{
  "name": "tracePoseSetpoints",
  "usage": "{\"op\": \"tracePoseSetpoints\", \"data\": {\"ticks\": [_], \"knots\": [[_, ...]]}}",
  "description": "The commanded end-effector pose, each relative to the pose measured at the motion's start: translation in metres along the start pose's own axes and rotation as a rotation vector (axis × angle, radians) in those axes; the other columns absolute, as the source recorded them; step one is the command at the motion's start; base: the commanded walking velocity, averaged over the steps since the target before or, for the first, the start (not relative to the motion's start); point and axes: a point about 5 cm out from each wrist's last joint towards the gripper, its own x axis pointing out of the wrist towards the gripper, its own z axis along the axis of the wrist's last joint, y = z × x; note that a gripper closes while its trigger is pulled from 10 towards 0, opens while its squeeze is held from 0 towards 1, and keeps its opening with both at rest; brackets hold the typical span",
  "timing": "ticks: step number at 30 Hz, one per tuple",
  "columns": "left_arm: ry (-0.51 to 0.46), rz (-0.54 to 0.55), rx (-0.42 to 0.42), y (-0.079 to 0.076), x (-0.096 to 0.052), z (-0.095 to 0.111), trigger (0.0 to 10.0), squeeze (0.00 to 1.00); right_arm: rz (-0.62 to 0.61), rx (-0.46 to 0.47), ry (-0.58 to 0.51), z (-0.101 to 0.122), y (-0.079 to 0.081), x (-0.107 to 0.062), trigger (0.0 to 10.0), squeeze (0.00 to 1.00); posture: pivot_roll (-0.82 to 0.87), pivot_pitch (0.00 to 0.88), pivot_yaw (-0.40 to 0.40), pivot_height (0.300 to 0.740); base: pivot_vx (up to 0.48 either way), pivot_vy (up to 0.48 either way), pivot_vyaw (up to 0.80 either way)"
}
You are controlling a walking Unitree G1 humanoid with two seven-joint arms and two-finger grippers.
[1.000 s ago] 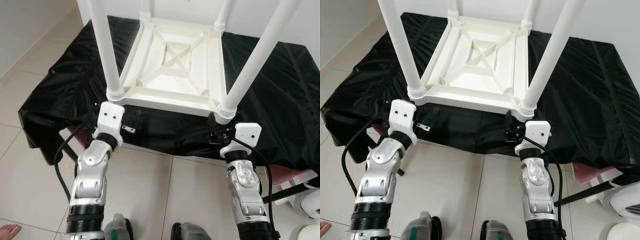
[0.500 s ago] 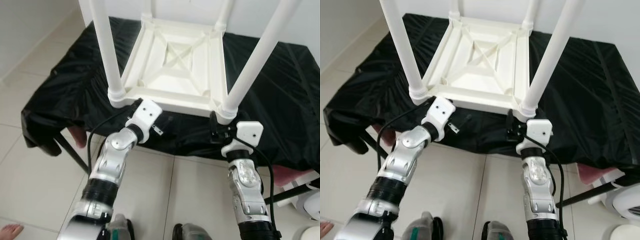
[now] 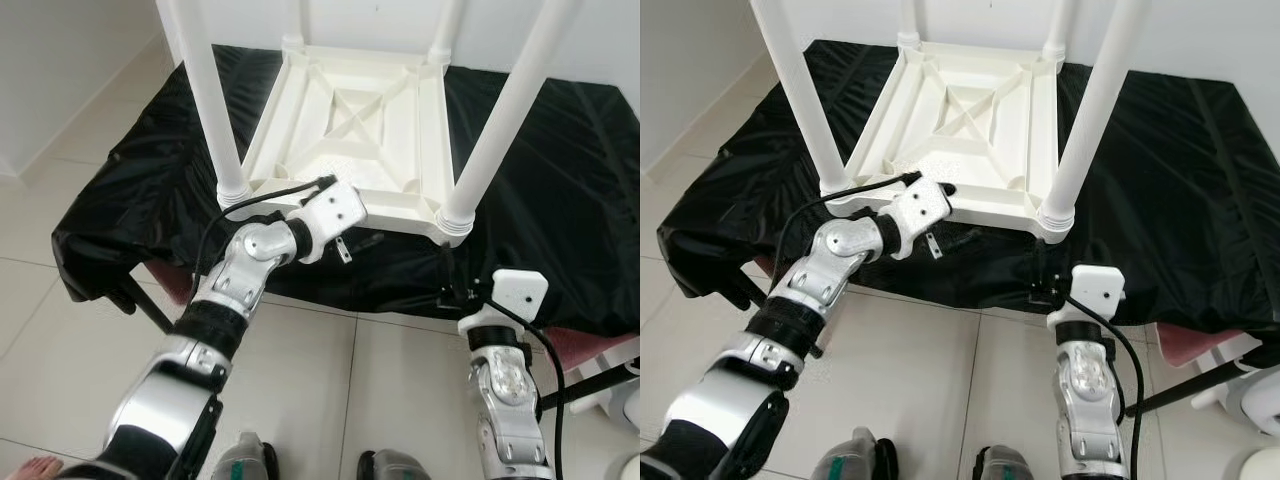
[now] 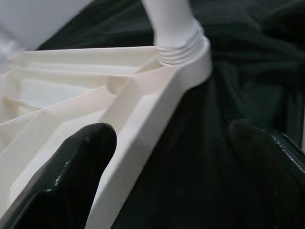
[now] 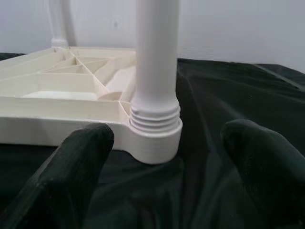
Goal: Building children table
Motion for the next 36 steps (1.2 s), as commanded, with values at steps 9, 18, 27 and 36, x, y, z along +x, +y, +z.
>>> {"op": "tracePoseSetpoints", "data": {"ticks": [9, 18, 27, 36], "knots": [[0.081, -0.021, 0.024, 0.015, 0.002, -0.008, 10.0, 0.0, 0.019, 0.029, 0.028, 0.003, 0.005, -0.021, 10.0, 0.0, -0.12, 0.119, 0.107, 0.74, 0.0, 0.0, 0.0], [0.114, 0.066, -0.035, 0.04, -0.006, -0.009, 10.0, 0.0, 0.037, 0.038, 0.031, 0.005, 0.009, -0.025, 10.0, 0.0, -0.12, 0.124, 0.107, 0.74, 0.0, 0.0, 0.0], [0.208, 0.149, -0.135, 0.057, -0.01, -0.018, 10.0, 0.0, 0.058, 0.044, 0.034, 0.009, 0.014, -0.026, 10.0, 0.0, -0.12, 0.134, 0.104, 0.74, 0.0, 0.0, 0.0], [0.228, 0.141, -0.164, 0.053, -0.001, -0.017, 10.0, 0.0, 0.073, 0.064, 0.037, 0.012, 0.02, -0.03, 10.0, 0.0, -0.13, 0.147, 0.108, 0.74, 0.0, 0.0, 0.0]]}}
